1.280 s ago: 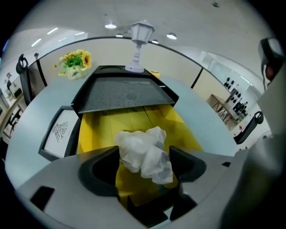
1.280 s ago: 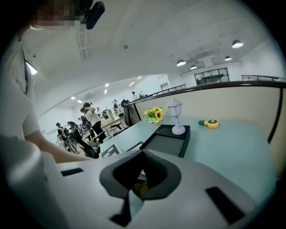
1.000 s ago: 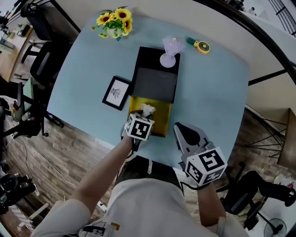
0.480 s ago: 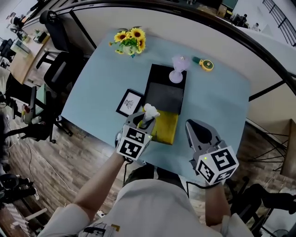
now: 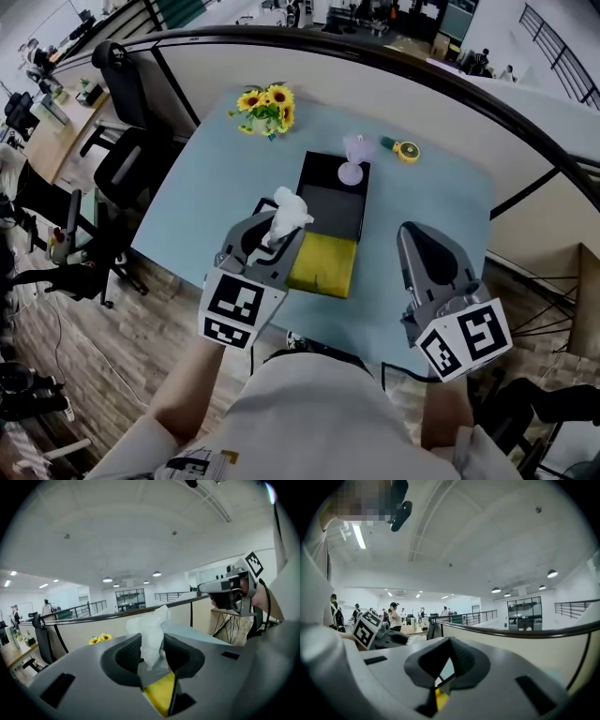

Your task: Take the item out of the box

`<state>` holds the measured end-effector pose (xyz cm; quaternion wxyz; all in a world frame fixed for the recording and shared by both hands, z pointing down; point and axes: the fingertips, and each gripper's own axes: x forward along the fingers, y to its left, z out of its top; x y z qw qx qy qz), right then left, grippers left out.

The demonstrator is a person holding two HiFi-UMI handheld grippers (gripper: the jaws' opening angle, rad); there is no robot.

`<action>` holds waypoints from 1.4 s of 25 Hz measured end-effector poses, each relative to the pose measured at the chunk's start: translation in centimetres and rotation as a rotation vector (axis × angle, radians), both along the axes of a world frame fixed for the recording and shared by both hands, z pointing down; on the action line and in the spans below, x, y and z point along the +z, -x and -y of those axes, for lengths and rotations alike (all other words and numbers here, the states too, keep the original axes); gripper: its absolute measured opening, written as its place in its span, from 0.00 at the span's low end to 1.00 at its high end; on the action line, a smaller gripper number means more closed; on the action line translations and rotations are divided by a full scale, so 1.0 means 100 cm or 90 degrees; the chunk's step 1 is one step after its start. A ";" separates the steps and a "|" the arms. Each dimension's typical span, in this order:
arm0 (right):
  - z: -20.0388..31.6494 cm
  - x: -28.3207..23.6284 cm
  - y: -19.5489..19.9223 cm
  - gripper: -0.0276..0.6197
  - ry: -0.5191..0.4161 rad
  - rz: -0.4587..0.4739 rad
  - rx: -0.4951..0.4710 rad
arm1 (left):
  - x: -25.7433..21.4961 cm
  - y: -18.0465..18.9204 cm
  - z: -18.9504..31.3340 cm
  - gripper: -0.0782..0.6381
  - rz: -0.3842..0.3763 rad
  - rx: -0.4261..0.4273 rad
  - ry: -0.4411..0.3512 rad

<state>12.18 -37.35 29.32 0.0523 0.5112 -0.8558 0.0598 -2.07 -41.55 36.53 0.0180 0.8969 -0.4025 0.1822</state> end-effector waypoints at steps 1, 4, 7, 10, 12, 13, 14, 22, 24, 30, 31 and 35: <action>-0.003 -0.010 0.000 0.05 -0.014 -0.001 0.001 | -0.015 0.001 -0.002 0.30 -0.008 0.000 -0.020; -0.014 -0.039 -0.002 0.05 -0.058 0.000 0.005 | -0.056 0.006 -0.010 0.30 -0.048 -0.003 -0.069; -0.026 -0.062 -0.001 0.05 -0.090 -0.005 0.011 | -0.094 0.015 -0.021 0.30 -0.106 -0.013 -0.102; -0.041 -0.077 -0.002 0.05 -0.114 -0.007 0.016 | -0.119 0.028 -0.032 0.30 -0.121 -0.028 -0.139; -0.050 -0.083 -0.002 0.05 -0.127 -0.004 0.017 | -0.128 0.035 -0.039 0.30 -0.123 -0.036 -0.163; -0.055 -0.085 -0.002 0.05 -0.131 -0.002 0.018 | -0.131 0.038 -0.042 0.30 -0.119 -0.039 -0.177; -0.058 -0.086 -0.002 0.05 -0.132 0.000 0.018 | -0.133 0.040 -0.046 0.30 -0.111 -0.042 -0.190; -0.068 -0.051 0.005 0.05 -0.083 -0.027 -0.001 | -0.107 0.049 -0.063 0.30 -0.067 -0.051 -0.191; -0.068 -0.037 0.007 0.05 -0.062 -0.045 -0.016 | -0.092 0.048 -0.063 0.30 -0.059 -0.054 -0.172; -0.068 -0.021 0.009 0.05 -0.036 -0.044 -0.025 | -0.082 0.053 -0.066 0.30 -0.058 -0.072 -0.147; -0.068 -0.021 0.010 0.05 -0.036 -0.040 -0.025 | -0.083 0.053 -0.066 0.30 -0.057 -0.072 -0.148; -0.067 -0.018 0.012 0.05 -0.034 -0.032 -0.030 | -0.083 0.052 -0.066 0.30 -0.051 -0.073 -0.147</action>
